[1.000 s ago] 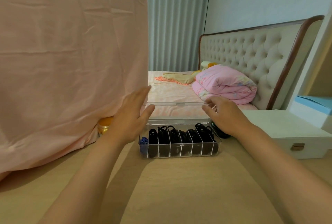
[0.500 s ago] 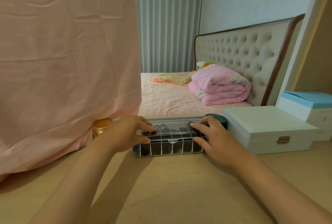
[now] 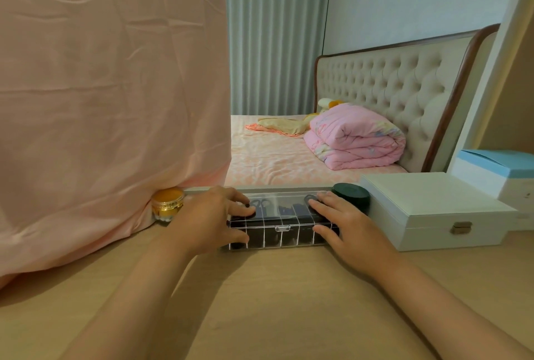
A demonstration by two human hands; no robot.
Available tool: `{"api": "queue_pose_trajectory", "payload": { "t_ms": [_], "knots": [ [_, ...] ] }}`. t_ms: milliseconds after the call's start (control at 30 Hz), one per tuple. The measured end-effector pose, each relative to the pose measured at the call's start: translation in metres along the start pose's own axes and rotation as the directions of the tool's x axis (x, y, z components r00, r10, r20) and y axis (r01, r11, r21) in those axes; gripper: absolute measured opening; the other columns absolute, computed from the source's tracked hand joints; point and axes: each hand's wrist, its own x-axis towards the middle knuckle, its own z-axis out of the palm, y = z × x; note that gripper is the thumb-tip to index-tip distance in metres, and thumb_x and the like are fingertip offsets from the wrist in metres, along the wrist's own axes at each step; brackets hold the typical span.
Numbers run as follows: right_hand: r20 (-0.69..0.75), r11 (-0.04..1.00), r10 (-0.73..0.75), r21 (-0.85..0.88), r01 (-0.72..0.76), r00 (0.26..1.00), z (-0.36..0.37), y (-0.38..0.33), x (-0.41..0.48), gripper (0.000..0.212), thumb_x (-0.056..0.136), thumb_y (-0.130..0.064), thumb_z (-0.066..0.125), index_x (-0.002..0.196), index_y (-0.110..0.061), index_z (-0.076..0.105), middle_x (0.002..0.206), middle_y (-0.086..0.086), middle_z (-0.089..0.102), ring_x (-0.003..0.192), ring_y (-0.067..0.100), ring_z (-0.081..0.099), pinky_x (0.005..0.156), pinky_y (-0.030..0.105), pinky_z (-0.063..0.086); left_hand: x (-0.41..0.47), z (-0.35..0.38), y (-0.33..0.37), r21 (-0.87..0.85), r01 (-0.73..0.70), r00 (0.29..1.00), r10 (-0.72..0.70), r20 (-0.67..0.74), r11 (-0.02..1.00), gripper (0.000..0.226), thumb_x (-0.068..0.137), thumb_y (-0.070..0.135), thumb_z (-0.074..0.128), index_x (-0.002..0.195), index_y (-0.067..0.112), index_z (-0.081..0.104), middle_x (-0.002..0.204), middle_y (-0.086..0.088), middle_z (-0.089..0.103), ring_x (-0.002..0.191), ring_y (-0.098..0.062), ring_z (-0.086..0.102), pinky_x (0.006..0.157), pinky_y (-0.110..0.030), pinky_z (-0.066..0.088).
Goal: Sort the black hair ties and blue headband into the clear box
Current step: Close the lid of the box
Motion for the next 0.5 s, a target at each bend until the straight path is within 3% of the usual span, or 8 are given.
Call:
{"api": "queue_pose_trajectory", "payload": {
  "t_ms": [100,233,333,500],
  "knots": [
    [-0.006,1.000,0.020,-0.005,-0.020,1.000,0.000,-0.006,0.007,0.055,0.098,-0.039,0.060,0.151,-0.030,0.044,0.156,-0.007,0.043,0.146,0.008,0.032,0.117,0.024,0.024,0.002,0.006,0.001,0.031,0.005,0.997,-0.003,-0.073,0.999,0.054,0.087,0.038,0.074,0.137,0.040,0.057,0.141,0.016,0.052,0.121,-0.007,0.051,0.094,-0.026,0.050],
    [0.044,0.996,0.048,-0.083,-0.044,0.998,0.001,-0.014,0.024,0.055,0.100,-0.041,0.057,0.151,-0.029,0.044,0.155,-0.006,0.043,0.145,0.012,0.034,0.121,0.035,0.025,0.001,0.015,-0.002,0.019,0.069,0.983,-0.064,-0.175,0.997,0.053,0.090,0.032,0.071,0.140,0.034,0.055,0.137,0.012,0.055,0.124,-0.009,0.047,0.098,-0.029,0.047],
    [0.096,0.992,0.062,-0.120,-0.050,0.994,0.003,-0.018,0.036,0.054,0.101,-0.039,0.055,0.152,-0.026,0.040,0.156,-0.005,0.041,0.145,0.013,0.033,0.121,0.037,0.025,0.002,0.022,-0.005,-0.024,0.107,0.974,-0.110,-0.199,0.994,0.053,0.091,0.025,0.070,0.142,0.031,0.054,0.140,0.010,0.054,0.128,-0.011,0.047,0.103,-0.032,0.045],
    [0.126,0.993,0.090,-0.089,-0.079,0.988,0.008,-0.018,0.047,0.054,0.101,-0.032,0.056,0.151,-0.025,0.036,0.156,-0.005,0.036,0.146,0.014,0.029,0.121,0.040,0.026,0.004,0.030,-0.006,-0.051,0.124,0.967,-0.133,-0.220,0.991,0.053,0.093,0.031,0.066,0.144,0.032,0.051,0.143,0.010,0.051,0.130,-0.011,0.044,0.104,-0.034,0.044]
  ]
}}
